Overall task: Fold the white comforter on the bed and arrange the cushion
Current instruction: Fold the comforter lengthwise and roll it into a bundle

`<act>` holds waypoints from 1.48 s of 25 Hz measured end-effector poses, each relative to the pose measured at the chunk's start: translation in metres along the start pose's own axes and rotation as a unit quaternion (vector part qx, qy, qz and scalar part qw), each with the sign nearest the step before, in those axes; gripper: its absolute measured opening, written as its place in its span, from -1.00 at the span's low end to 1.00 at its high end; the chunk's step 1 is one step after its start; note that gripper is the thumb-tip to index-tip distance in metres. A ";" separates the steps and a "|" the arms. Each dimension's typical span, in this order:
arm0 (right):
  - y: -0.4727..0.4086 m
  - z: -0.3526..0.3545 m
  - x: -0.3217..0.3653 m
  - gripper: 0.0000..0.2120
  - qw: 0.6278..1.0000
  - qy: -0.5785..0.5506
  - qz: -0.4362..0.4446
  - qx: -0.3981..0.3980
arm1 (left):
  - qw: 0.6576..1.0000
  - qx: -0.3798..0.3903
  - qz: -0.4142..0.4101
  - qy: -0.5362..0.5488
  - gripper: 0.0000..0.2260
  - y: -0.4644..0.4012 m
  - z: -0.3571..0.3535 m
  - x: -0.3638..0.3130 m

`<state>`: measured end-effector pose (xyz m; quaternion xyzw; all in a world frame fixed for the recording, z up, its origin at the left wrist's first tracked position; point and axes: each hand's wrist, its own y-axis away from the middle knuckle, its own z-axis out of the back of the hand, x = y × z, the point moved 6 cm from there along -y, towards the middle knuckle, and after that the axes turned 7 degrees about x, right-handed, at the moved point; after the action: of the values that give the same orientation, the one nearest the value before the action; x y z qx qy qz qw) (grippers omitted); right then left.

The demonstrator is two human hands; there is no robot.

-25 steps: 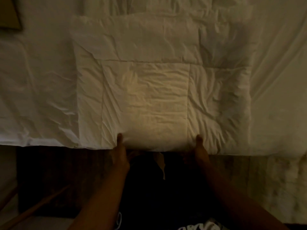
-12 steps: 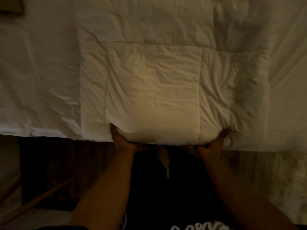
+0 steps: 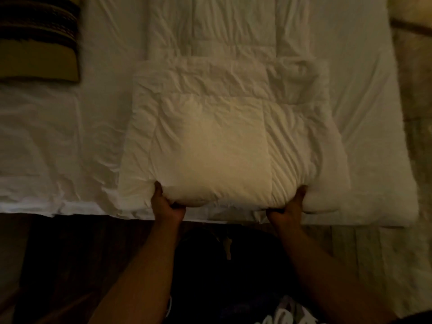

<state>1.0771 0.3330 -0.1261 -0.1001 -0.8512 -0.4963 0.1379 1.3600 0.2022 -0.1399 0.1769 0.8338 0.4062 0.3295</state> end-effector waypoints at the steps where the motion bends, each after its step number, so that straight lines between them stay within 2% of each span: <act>1: 0.005 -0.004 0.004 -0.17 1.000 0.002 0.004 0.008 | 1.000 0.004 0.001 0.001 -0.58 0.004 0.000 -0.002; 6: 0.028 -0.005 0.014 -0.24 0.999 0.031 0.032 0.011 | 0.998 0.062 -0.021 0.015 -0.62 0.037 -0.005 -0.017; 10: 0.069 0.014 0.003 -0.22 0.998 0.053 0.044 0.009 | 0.998 0.057 -0.012 0.000 -0.62 0.065 0.019 -0.019; 12: 0.088 0.026 -0.017 -0.48 0.999 -0.020 -0.008 0.030 | 0.999 0.046 0.006 -0.004 -0.56 0.079 0.044 -0.015; 13: 0.098 0.036 -0.025 -0.51 0.999 -0.026 -0.024 0.028 | 0.999 0.047 0.017 -0.001 -0.54 0.087 0.057 -0.013; 16: 0.127 0.075 -0.041 -0.10 0.999 0.027 -0.015 0.011 | 0.996 0.059 0.067 0.009 -0.56 0.117 0.091 0.001; 17: 0.131 0.087 -0.047 -0.06 0.999 0.009 -0.035 -0.007 | 0.996 0.056 0.076 0.010 -0.59 0.128 0.099 0.006; 20: 0.138 0.119 -0.044 -0.10 0.999 0.017 -0.027 0.000 | 0.997 0.048 0.052 0.017 -0.65 0.158 0.117 0.024; 22: 0.161 0.129 -0.042 -0.10 0.996 -0.027 -0.076 0.023 | 0.998 0.045 0.043 0.017 -0.64 0.174 0.128 0.037; 23: 0.173 0.132 -0.039 -0.21 0.993 -0.051 -0.098 0.046 | 0.998 0.045 0.044 0.018 -0.64 0.183 0.133 0.043; 24: 0.186 0.132 -0.038 -0.38 0.990 -0.094 -0.104 0.034 | 0.998 0.046 0.048 0.018 -0.62 0.192 0.138 0.050; 27: 0.234 0.143 -0.024 -0.36 1.000 -0.001 -0.013 0.008 | 0.997 0.049 0.057 0.021 -0.61 0.220 0.150 0.063; 28: 0.232 0.154 -0.028 -0.49 0.999 -0.046 -0.021 0.016 | 0.997 0.050 0.054 0.019 -0.65 0.228 0.157 0.065; 29: 0.225 0.171 -0.032 -0.63 1.000 -0.022 -0.002 0.000 | 0.997 0.052 0.046 0.012 -0.68 0.235 0.165 0.064; 30: 0.229 0.178 -0.040 -0.55 1.000 0.012 0.003 -0.005 | 0.997 0.059 0.043 0.008 -0.69 0.238 0.173 0.062; 31: 0.236 0.183 -0.051 -0.31 1.000 0.009 -0.009 0.006 | 0.997 0.062 0.039 0.005 -0.68 0.239 0.183 0.059; 32: 0.239 0.186 -0.062 -0.20 1.000 -0.012 -0.017 0.015 | 0.997 0.065 0.038 0.004 -0.67 0.240 0.193 0.056; 34: 0.235 0.200 -0.077 -0.16 1.000 0.030 0.006 -0.008 | 0.996 0.075 0.040 0.000 -0.68 0.241 0.211 0.048; 37: 0.255 0.215 -0.106 -0.14 0.999 0.010 0.007 -0.033 | 0.996 0.073 0.048 -0.008 -0.70 0.248 0.237 0.033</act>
<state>1.2265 0.6409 -0.0542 -0.1053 -0.8323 -0.5243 0.1462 1.5072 0.5037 -0.0638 0.2431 0.8491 0.3583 0.3025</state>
